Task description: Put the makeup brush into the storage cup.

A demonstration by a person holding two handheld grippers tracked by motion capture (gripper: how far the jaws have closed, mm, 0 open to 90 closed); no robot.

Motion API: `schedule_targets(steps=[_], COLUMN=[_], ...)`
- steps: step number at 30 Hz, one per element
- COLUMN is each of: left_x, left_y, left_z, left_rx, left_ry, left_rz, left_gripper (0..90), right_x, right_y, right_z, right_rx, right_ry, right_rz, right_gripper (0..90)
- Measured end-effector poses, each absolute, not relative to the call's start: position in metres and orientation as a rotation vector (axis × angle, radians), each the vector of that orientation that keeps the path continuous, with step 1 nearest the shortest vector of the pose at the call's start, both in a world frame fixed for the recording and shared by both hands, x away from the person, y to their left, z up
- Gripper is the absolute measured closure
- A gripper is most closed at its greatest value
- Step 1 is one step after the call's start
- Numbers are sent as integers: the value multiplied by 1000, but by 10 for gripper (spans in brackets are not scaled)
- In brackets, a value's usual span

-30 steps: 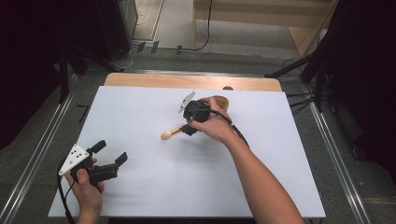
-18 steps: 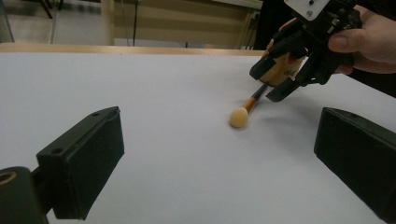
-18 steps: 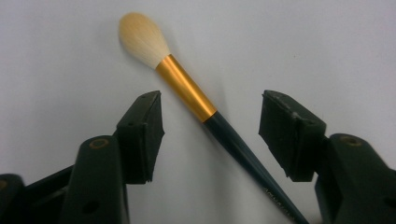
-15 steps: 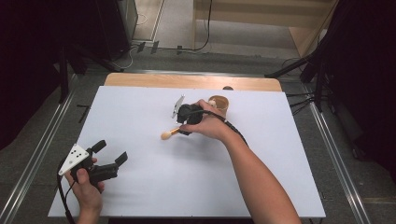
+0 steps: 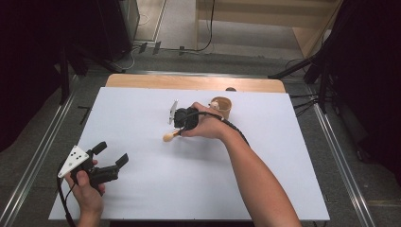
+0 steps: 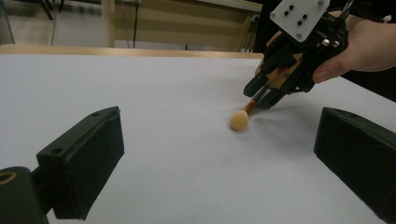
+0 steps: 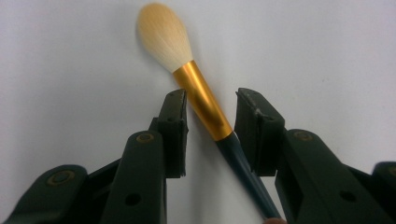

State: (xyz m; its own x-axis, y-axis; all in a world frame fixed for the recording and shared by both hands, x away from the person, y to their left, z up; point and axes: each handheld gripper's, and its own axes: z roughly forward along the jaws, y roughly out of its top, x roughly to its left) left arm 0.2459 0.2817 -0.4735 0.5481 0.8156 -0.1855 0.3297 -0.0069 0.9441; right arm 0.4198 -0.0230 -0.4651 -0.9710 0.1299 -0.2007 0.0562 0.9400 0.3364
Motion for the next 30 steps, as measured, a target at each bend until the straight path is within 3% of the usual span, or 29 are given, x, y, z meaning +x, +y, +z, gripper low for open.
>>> schedule_targets(steps=[11,12,13,30], left_x=[247,247,247,247], left_y=[282,282,282,283], left_z=[-473,-473,-474,-473], left_rx=[1589,1589,1588,1583], left_ry=[998,998,999,1001], left_rz=[505,506,505,501], left_gripper=[19,20,20,20], right_x=[426,426,427,427], right_y=[-16,-15,-13,-7], right_z=[-474,-475,-475,-473], right_rx=[33,17,-16,37], right_ry=[2898,2903,2927,2953], right_rz=[408,397,378,307], right_gripper=[691,702,783,794])
